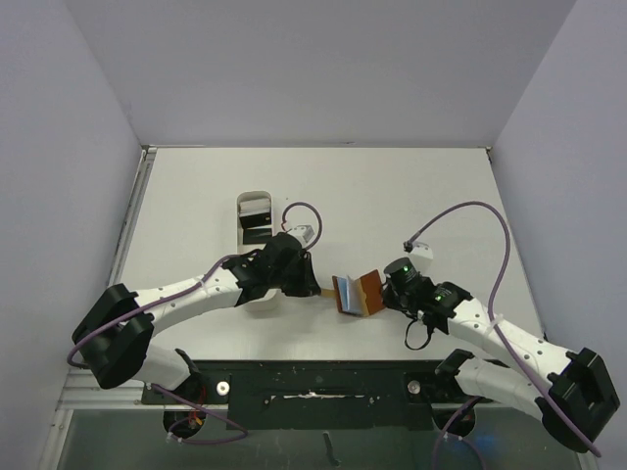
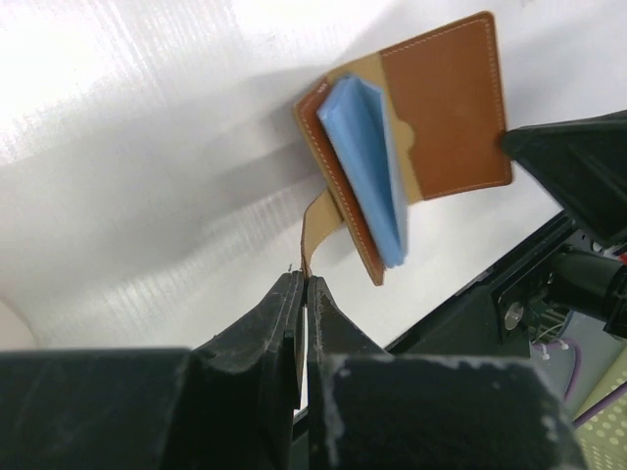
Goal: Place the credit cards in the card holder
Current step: Open the card holder at the center of the board.
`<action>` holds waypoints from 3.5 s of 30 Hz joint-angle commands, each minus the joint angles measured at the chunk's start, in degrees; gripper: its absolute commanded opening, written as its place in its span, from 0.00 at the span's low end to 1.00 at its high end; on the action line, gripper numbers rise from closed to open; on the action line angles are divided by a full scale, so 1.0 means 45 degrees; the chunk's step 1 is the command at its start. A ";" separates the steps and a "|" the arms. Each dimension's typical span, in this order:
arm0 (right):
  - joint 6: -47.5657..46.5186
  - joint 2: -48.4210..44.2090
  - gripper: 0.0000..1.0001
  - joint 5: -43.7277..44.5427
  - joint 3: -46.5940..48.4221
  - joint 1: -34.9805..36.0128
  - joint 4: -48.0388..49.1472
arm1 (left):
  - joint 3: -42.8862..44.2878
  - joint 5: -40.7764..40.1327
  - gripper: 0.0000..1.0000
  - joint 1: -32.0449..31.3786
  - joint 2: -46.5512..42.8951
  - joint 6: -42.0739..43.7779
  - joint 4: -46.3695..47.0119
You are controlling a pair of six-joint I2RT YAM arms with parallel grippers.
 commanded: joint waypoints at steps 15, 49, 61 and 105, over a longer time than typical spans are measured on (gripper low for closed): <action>0.0350 -0.1604 0.39 0.0235 0.1755 0.0540 -0.1809 | -0.0192 0.1115 0.00 0.0248 -0.0739 0.0430 0.1115; 0.0047 0.0974 0.02 -0.0722 -0.0216 0.1523 0.2500 | -0.0509 0.1259 0.22 0.0365 -0.0732 -0.0458 0.2021; 0.0332 -0.0183 0.01 -0.0667 -0.1151 0.1520 0.2681 | -0.0127 0.1836 0.56 0.0357 0.0535 0.0008 0.2811; -0.0160 -0.0621 0.00 -0.0641 -0.1673 0.1540 0.3033 | -0.0017 0.3329 0.60 0.1693 0.2404 -0.0762 0.4841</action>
